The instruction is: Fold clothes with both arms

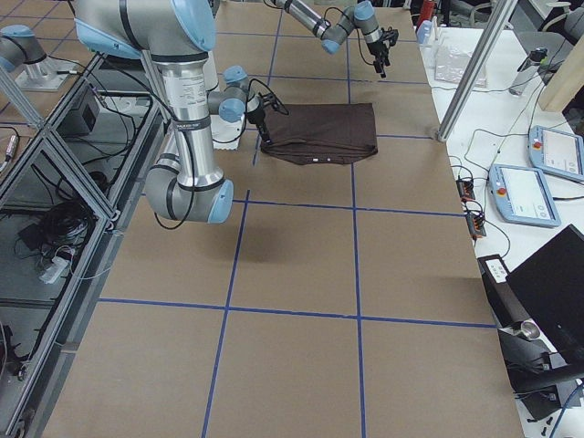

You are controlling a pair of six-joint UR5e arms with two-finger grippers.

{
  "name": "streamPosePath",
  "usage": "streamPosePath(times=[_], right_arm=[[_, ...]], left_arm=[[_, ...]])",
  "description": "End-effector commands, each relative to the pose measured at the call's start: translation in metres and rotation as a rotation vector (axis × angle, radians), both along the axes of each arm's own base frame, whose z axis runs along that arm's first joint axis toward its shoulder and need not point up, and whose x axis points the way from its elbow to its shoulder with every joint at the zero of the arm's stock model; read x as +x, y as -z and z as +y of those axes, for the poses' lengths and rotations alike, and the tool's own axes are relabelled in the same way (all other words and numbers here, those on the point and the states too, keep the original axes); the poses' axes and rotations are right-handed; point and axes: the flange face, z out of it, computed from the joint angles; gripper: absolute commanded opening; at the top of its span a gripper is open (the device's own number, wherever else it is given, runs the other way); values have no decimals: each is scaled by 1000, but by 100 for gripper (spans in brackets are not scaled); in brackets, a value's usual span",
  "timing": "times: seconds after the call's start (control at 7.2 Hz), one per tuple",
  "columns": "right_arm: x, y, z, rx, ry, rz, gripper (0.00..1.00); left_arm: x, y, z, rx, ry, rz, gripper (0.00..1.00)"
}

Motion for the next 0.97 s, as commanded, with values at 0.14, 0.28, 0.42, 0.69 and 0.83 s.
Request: streamPosePath(times=[0.14,0.28,0.42,0.69,0.83], right_arm=[[-5,-4,7,15,28,16,44],[-5,-3,8,15,30,15,35],[-6,-3,9,15,31,15,26],[-7,-4,14,15,38,16,1],[-8,-4,16,15,39,15,0]], left_arm=[[0,0,0,1,0,1,100],[1,0,1,1,-2,1,100],[1,-1,1,0,-2,0,100],[1,-1,1,0,-2,0,100],[1,-1,1,0,-2,0,100]])
